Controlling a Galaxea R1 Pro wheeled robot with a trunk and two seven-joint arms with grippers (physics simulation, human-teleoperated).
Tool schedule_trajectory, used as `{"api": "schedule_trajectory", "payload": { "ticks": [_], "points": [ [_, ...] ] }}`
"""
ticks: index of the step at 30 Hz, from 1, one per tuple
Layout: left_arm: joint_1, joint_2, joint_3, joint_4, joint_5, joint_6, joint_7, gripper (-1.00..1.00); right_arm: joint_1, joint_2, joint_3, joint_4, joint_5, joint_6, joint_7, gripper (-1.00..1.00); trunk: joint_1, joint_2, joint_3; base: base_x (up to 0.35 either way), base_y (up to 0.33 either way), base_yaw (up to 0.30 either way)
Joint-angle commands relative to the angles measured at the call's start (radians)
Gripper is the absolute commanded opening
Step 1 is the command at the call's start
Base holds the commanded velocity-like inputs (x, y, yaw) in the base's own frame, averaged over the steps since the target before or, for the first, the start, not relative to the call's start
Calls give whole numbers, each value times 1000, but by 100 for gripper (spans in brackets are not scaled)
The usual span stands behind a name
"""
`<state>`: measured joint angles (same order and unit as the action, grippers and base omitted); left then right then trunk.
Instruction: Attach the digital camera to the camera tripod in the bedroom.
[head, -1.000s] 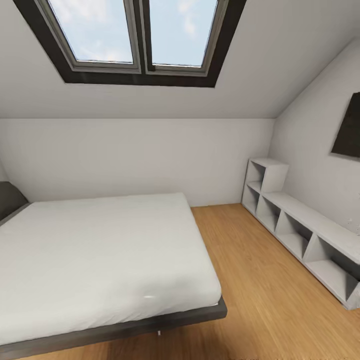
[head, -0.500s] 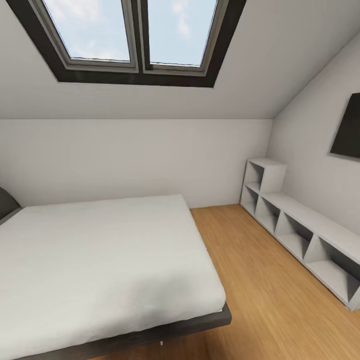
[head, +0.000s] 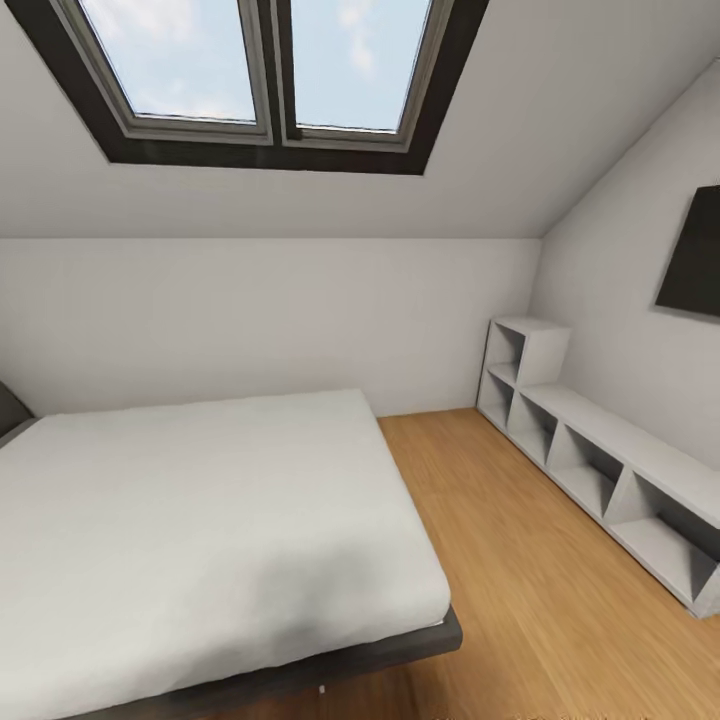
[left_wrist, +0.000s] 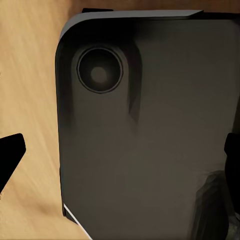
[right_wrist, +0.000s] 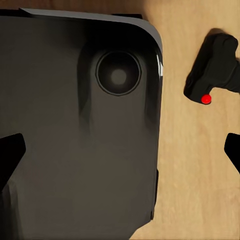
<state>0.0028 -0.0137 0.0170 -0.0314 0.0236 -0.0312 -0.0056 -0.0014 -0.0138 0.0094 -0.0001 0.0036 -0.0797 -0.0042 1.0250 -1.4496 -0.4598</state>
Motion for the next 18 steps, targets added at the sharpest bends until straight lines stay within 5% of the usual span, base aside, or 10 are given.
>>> {"api": "schedule_trajectory", "payload": {
  "ticks": [1, 18],
  "points": [
    [0, 0, 1, -1, 2, -2, -1, 100, 0, 0, 1, 0, 0, -3, 0, 100, 0, 0, -1, 0, 0, -188],
    [0, -1, 3, -1, 2, -2, -1, 100, 0, 0, 1, 0, -1, -3, 0, 100, 0, 0, -1, 0, 0, -234]
  ]
}}
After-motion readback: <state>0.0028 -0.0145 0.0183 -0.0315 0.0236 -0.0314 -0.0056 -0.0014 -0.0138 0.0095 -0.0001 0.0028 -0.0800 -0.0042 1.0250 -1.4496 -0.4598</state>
